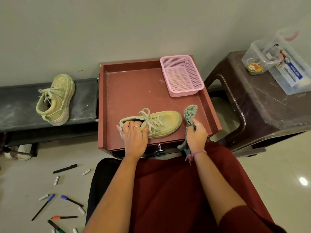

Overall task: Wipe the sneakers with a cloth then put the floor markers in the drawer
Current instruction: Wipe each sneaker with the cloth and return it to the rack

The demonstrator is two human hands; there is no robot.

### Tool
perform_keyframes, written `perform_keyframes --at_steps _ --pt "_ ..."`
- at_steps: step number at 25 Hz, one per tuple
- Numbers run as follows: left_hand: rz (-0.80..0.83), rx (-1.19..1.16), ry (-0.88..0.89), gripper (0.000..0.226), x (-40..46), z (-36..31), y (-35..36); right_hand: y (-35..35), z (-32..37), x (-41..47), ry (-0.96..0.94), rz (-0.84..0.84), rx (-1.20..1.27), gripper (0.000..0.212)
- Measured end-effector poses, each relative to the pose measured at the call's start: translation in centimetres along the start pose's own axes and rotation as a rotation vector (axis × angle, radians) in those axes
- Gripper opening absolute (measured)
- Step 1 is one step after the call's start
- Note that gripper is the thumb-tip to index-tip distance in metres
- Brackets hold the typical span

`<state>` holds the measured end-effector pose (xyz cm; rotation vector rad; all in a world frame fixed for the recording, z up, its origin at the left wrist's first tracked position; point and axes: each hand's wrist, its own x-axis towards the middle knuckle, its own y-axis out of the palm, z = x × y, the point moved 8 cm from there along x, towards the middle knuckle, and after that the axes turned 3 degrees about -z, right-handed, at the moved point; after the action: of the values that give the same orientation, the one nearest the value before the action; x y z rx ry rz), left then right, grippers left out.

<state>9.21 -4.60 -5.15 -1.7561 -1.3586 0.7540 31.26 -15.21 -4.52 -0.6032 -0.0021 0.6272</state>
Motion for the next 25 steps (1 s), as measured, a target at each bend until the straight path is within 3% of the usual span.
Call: perform_keyframes --at_steps 3,10,12,13,15,17,19,22,25 --pt "0.009 -0.112 0.001 0.024 0.0 -0.3 -0.3 3.2 -0.8 1.4 0.037 0.286 0.05 0.045" --pt "0.087 -0.507 -0.053 0.012 1.5 1.6 -2.8 3.3 2.1 1.1 0.243 0.443 0.438 0.026" --pt "0.126 -0.572 -0.096 0.03 2.5 2.2 -3.3 4.2 3.3 -0.3 0.277 0.54 0.546 0.016" --pt "0.138 -0.6 -0.115 0.038 2.9 2.2 -3.5 4.1 4.0 -0.9 0.254 0.564 0.545 0.016" --pt "0.167 -0.668 -0.154 0.028 3.5 1.8 -3.8 3.5 4.8 -1.7 0.179 0.593 0.506 0.041" --pt "0.22 -0.715 -0.143 0.004 3.8 0.7 -3.8 1.7 5.6 -2.1 0.105 0.532 0.472 0.055" --pt "0.246 -0.704 -0.072 0.021 4.2 -0.9 -3.8 -0.2 6.2 -2.6 0.065 0.39 0.503 0.056" --pt "0.155 -0.596 -0.03 0.026 5.3 -3.1 -4.1 -2.3 6.9 -4.3 0.009 0.108 0.508 0.058" --pt "-0.02 -0.664 -0.236 0.045 4.2 -4.0 -5.2 -2.9 7.5 -5.8 0.019 -0.089 0.438 0.062"
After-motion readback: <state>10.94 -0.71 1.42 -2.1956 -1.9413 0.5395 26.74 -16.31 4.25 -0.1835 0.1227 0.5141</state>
